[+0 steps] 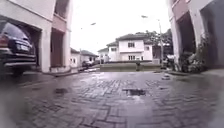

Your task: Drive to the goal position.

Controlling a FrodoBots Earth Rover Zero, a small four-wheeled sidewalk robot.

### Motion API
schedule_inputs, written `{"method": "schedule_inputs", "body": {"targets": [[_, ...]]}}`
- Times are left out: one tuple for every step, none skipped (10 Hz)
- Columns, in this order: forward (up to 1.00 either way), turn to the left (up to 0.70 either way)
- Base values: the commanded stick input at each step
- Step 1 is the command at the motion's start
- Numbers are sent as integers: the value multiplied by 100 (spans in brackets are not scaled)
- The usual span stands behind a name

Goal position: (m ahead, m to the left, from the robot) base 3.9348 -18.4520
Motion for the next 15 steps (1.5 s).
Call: {"method": "schedule_inputs", "body": {"targets": [[70,0],[70,0],[70,0],[70,0],[70,0],[70,0],[70,0],[70,0],[70,0],[70,0],[70,0],[70,0],[70,0],[70,0],[70,0]]}}
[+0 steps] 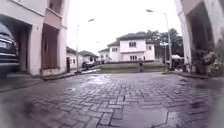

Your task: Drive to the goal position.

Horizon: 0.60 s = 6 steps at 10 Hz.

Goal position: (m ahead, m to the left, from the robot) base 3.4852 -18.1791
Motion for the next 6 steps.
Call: {"method": "schedule_inputs", "body": {"targets": [[70,0],[70,0],[70,0],[70,0],[70,0],[70,0]]}}
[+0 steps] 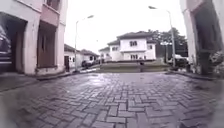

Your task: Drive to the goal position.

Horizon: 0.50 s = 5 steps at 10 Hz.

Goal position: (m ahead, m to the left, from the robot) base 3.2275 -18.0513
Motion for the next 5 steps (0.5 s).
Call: {"method": "schedule_inputs", "body": {"targets": [[70,0],[70,0],[70,0],[70,0],[70,0]]}}
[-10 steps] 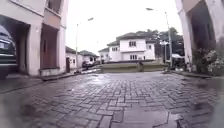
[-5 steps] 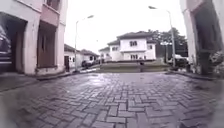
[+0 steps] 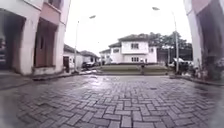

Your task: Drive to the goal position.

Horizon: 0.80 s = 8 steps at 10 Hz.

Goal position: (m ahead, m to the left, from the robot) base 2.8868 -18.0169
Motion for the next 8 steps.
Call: {"method": "schedule_inputs", "body": {"targets": [[70,0],[70,0],[70,0],[70,0],[70,0],[70,0],[70,0],[70,0]]}}
